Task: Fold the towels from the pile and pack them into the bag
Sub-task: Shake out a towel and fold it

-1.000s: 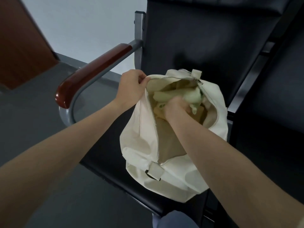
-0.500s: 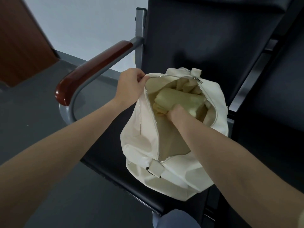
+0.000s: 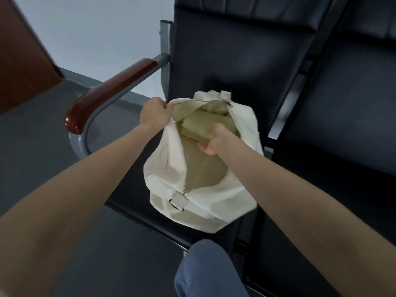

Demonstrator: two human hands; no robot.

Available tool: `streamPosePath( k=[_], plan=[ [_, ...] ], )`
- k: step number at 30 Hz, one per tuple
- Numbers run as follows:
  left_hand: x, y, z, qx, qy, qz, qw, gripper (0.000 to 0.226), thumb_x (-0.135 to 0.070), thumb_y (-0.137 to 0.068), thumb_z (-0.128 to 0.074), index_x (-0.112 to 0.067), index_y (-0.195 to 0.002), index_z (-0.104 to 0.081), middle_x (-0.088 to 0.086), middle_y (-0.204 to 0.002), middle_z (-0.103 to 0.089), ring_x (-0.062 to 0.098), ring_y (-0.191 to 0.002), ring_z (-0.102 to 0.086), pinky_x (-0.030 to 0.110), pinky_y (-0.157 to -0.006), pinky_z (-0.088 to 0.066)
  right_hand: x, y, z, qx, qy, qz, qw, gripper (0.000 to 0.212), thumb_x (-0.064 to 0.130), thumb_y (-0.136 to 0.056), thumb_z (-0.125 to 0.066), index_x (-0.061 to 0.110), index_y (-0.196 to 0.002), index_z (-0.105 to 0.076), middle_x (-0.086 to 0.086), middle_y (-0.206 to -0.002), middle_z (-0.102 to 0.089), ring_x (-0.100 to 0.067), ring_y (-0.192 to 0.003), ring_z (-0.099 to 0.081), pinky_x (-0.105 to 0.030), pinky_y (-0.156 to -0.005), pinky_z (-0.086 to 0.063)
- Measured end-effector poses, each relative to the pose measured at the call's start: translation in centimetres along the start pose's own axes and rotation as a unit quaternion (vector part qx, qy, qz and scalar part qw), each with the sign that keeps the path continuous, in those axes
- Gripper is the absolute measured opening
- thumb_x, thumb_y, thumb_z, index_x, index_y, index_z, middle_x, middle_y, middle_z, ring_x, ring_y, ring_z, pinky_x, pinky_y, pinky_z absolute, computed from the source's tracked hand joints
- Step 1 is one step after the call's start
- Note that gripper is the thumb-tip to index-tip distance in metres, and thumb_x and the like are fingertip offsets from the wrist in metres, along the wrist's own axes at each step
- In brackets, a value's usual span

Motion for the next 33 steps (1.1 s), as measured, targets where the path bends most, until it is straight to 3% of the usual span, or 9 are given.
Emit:
streamPosePath(
  k=[2, 4, 7, 12, 16, 21, 26, 29, 33],
  plan=[
    [-0.3, 0.9, 0.3, 0.008, -0.002, 0.027, 1.000, 0.046, -0.040, -0.096, -0.053, -0.003, -0.069, -0.054, 0.013, -0.077, -0.060, 0.032, -0.080, -0.056, 0.035, -0.067, -0.042, 0.5, 2.2, 2.8, 0.020, -0.048, 0.015, 0.999, 0.027, 0.003, -0.094, -0.046, 0.007, -0.121, -0.048, -0.014, -0.108, -0.047, -0.030, -0.110, -0.054, -0.033, -0.078, -0.052],
    [-0.9, 1.8, 0.5, 0.013, -0.030, 0.046, 0.998, 0.040, -0.040, -0.095, -0.053, -0.002, -0.082, -0.054, 0.021, -0.096, -0.061, 0.038, -0.092, -0.057, 0.039, -0.074, -0.043, 1.0, 4.4, 6.6, 0.008, -0.109, 0.022, 0.994, 0.025, 0.000, -0.091, -0.048, 0.002, -0.116, -0.051, -0.015, -0.103, -0.050, -0.028, -0.098, -0.056, -0.031, -0.069, -0.055],
    [-3.4, 4.3, 0.3, 0.012, -0.111, 0.093, 0.989, 0.048, -0.034, -0.094, -0.053, 0.002, -0.124, -0.046, 0.027, -0.129, -0.048, 0.043, -0.121, -0.045, 0.049, -0.096, -0.041, 0.2, 6.2, 13.2, -0.038, -0.066, 0.070, 0.995, 0.030, 0.000, -0.089, -0.049, -0.001, -0.120, -0.049, -0.014, -0.093, -0.052, -0.024, -0.087, -0.055, -0.034, -0.076, -0.055],
    [-11.4, 10.9, -2.5, -0.069, -0.150, -0.011, 0.986, 0.036, -0.014, -0.090, -0.054, -0.003, -0.123, -0.045, 0.024, -0.129, -0.045, 0.042, -0.119, -0.043, 0.048, -0.100, -0.034, -2.3, 10.3, 24.6, -0.099, -0.015, 0.101, 0.990, 0.033, 0.001, -0.092, -0.050, -0.001, -0.125, -0.044, -0.011, -0.091, -0.053, -0.021, -0.088, -0.055, -0.032, -0.081, -0.053],
    [-19.1, 16.6, -7.1, 0.025, -0.121, -0.183, 0.975, 0.049, -0.018, -0.091, -0.053, 0.000, -0.134, -0.041, 0.025, -0.131, -0.044, 0.041, -0.119, -0.041, 0.047, -0.096, -0.036, -5.1, 12.7, 33.4, -0.155, 0.048, 0.121, 0.979, 0.010, 0.002, -0.093, -0.051, 0.002, -0.100, -0.057, -0.009, -0.097, -0.055, -0.023, -0.104, -0.056, -0.032, -0.082, -0.053],
    [-28.3, 24.0, -13.3, 0.152, -0.054, -0.269, 0.949, 0.053, -0.020, -0.093, -0.055, -0.005, -0.140, -0.037, 0.020, -0.136, -0.042, 0.036, -0.125, -0.040, 0.044, -0.099, -0.039, -9.5, 15.5, 43.7, -0.228, 0.142, 0.157, 0.950, 0.031, 0.009, -0.088, -0.054, 0.003, -0.118, -0.054, -0.002, -0.093, -0.054, -0.018, -0.090, -0.056, -0.044, -0.091, -0.052],
    [-35.4, 30.6, -19.5, 0.251, -0.048, -0.339, 0.906, 0.054, -0.021, -0.094, -0.056, -0.010, -0.142, -0.035, 0.014, -0.138, -0.040, 0.030, -0.127, -0.040, 0.040, -0.102, -0.040, -14.2, 18.0, 54.5, -0.322, 0.143, 0.146, 0.924, 0.036, 0.023, -0.074, -0.060, 0.002, -0.103, -0.061, -0.019, -0.093, -0.061, -0.025, -0.080, -0.056, -0.038, -0.076, -0.049],
    [-39.2, 34.7, -23.3, 0.292, -0.047, -0.379, 0.877, 0.053, -0.021, -0.093, -0.058, -0.011, -0.142, -0.037, 0.012, -0.137, -0.041, 0.027, -0.125, -0.042, 0.038, -0.101, -0.042, -17.5, 18.9, 61.3, -0.379, 0.120, 0.117, 0.910, 0.033, 0.008, -0.084, -0.057, -0.003, -0.114, -0.057, -0.024, -0.107, -0.064, -0.032, -0.094, -0.061, -0.041, -0.085, -0.047],
    [-43.5, 40.7, -29.2, 0.351, -0.055, -0.426, 0.832, 0.055, -0.023, -0.090, -0.061, -0.015, -0.140, -0.041, 0.010, -0.136, -0.044, 0.028, -0.123, -0.044, 0.039, -0.100, -0.043, -20.6, 19.7, 68.3, -0.439, 0.063, 0.108, 0.890, 0.064, 0.019, -0.077, -0.061, 0.002, -0.135, -0.042, -0.019, -0.116, -0.056, -0.031, -0.107, -0.055, -0.033, -0.085, -0.040]
  ],
)
Point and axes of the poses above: each hand's wrist, its own y-axis away from the middle knuckle, its own z-axis out of the back of the hand, x = y × z, the point moved 3 cm from there along -y, towards the middle knuckle
